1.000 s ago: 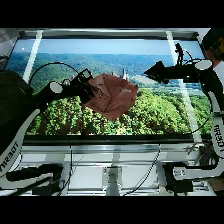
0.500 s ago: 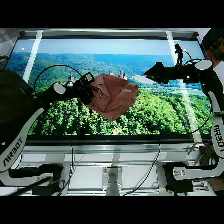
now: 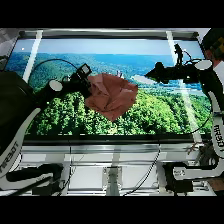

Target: Fold the clothes and pants, and hang the long-sleeved shirts on hangers.

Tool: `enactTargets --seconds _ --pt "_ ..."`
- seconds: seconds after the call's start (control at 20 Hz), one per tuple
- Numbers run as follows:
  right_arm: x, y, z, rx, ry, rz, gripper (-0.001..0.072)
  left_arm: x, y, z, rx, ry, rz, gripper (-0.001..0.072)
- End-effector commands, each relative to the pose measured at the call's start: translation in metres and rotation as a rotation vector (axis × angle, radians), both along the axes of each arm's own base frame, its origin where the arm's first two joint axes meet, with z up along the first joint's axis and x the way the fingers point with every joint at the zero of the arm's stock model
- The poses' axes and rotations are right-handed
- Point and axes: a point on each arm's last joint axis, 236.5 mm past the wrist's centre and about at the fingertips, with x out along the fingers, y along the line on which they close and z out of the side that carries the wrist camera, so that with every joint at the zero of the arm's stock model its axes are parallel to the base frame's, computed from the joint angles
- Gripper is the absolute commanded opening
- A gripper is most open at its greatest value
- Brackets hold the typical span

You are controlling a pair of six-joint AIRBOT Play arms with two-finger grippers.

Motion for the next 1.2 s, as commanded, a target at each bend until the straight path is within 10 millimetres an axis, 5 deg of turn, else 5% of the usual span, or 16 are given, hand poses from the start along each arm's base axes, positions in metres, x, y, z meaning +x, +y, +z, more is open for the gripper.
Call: enactTargets --seconds 0.0,0.1,0.25,0.4,0.65,0.95,1.05,1.15 --pt "0.0 0.0 0.0 -0.002 0.0 0.002 0.0007 0.006 0.007 0.094 -0.113 -0.15 0.077 0.0012" --pt "-0.003 0.001 0.0 0.001 0.006 0.01 0.0007 0.009 0.029 0.146 -0.152 -0.262 0.146 0.0011" --pt "-0.021 0.009 -0.003 0.014 0.055 0.08 0.0007 0.012 0.064 0.162 -0.238 -0.235 0.262 0.0011" --pt "-0.039 0.021 -0.006 0.025 0.104 0.152 0.0007 0.007 0.09 0.113 -0.113 -0.08 0.309 0.0011" --pt "-0.036 0.037 -0.025 0.141 0.206 0.158 0.0006 -0.024 0.152 0.015 0.105 0.286 0.563 0.0012" --pt "-0.015 0.06 -0.059 0.198 0.254 0.108 0.0032 -0.032 0.139 -0.006 0.098 0.375 0.575 0.0012" --pt "0.004 0.054 -0.064 0.172 0.221 0.025 0.0247 -0.032 0.128 -0.005 0.088 0.372 0.563 0.0012" --pt "0.007 0.05 -0.07 0.139 0.211 0.014 0.0266 -0.035 0.114 -0.005 0.056 0.39 0.572 0.0012"
